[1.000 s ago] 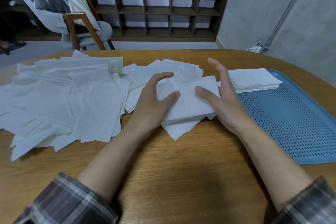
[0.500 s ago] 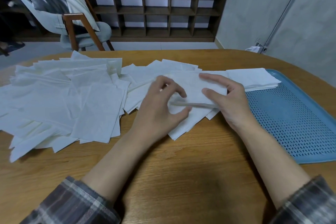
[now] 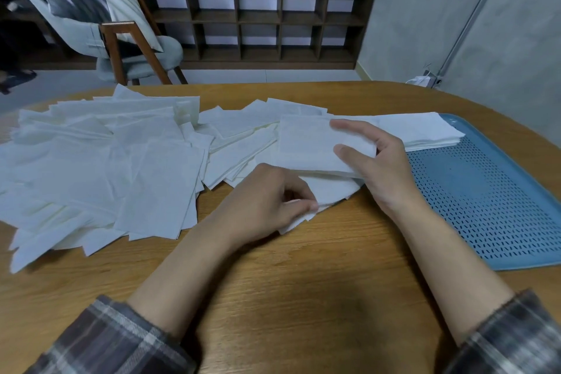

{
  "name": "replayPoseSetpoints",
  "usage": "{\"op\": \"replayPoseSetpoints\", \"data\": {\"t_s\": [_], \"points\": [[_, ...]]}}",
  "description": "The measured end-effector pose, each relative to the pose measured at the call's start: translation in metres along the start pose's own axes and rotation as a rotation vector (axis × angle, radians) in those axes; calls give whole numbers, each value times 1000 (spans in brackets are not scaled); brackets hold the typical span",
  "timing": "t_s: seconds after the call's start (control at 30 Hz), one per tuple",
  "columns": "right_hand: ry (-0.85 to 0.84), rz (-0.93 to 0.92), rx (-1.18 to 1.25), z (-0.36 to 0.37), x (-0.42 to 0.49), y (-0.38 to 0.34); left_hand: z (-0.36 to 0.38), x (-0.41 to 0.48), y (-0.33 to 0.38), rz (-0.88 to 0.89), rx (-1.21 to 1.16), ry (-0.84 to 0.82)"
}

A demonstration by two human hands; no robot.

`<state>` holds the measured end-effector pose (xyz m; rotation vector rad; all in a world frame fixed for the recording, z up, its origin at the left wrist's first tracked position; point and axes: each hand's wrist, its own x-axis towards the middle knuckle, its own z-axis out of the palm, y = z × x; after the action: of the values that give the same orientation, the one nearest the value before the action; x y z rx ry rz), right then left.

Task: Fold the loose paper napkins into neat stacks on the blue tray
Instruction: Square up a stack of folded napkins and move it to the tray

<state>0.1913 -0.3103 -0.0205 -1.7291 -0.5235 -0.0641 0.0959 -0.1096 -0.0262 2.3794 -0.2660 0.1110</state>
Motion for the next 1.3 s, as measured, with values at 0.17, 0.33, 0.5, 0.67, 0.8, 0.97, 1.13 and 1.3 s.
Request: {"op": "replayPoseSetpoints", "data": {"t_s": [0.17,0.33,0.5,0.67,0.8,0.97,1.13,1.3], "points": [[-56,-9,-12,1,0,1,-8,-3,6,-55,-123,-142],[-87,25,65,1,0,-2,-16,-4,8,-83,-148,-110],[-79,56,88,2,1,0,-20,-6,11,-120,-192,-112],[-105,60,86,2,1,1,-20,-7,13,-131,-218,-93],[-83,108,172,5,2,-1,-23,-6,16,-43,-246,149],[-196,233,378,6,-1,-5,-25,-3,12,-58,-334,379],[-209,180,269,8,-6,-2,-19,3,2,-126,-319,508],[-187,161,212,10,-8,-7,-18,4,0,-135,-364,515]]}}
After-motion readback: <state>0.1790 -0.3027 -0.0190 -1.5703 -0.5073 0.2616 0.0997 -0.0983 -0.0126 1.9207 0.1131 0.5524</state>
